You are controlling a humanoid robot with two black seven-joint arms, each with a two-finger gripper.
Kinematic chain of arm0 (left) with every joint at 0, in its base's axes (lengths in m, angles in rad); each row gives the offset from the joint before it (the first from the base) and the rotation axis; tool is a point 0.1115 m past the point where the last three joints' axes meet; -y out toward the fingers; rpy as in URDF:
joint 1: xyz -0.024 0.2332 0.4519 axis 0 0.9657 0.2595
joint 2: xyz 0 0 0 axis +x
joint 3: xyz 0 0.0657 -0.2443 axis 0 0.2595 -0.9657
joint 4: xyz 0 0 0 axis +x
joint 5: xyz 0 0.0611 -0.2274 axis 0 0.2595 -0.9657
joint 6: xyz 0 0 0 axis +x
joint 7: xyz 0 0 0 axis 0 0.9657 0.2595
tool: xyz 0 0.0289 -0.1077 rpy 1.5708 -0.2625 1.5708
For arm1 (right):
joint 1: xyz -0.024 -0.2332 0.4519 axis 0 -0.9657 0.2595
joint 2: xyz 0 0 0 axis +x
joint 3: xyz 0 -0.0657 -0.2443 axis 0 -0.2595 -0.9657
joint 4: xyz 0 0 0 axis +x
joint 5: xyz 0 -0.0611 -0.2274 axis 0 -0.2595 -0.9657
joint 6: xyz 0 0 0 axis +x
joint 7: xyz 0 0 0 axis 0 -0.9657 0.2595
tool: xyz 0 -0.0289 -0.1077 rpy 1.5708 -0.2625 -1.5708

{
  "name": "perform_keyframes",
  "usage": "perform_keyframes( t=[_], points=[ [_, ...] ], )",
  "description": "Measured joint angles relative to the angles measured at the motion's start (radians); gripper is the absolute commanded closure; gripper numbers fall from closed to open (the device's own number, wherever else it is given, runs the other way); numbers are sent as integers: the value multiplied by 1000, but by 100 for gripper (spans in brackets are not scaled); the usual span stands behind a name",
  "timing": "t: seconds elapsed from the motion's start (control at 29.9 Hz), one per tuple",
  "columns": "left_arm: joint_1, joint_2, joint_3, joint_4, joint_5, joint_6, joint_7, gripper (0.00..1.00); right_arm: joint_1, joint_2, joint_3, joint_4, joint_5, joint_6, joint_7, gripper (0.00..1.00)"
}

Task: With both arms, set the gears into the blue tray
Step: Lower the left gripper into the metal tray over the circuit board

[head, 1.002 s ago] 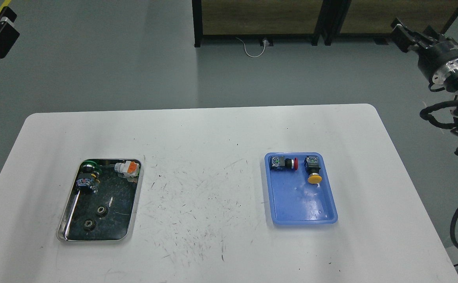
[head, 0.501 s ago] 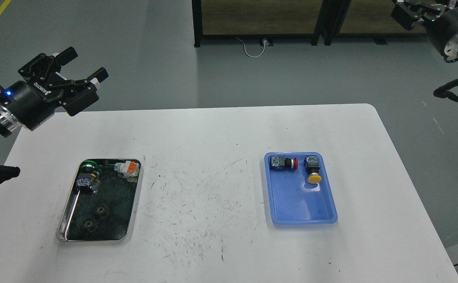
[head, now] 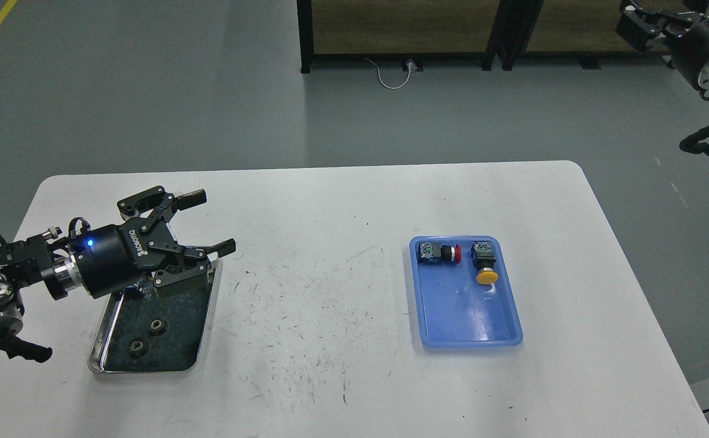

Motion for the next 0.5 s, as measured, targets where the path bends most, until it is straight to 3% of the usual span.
perform_keyframes(
  t=[0.3,0.5],
  points=[
    [100,-32,12,-5,83,-1,-25,2,-4,12,0,-5,0,-21,0,0],
    [138,-90,12,60,102,53,-25,2,-3,12,0,-14,0,-36,0,0]
  ],
)
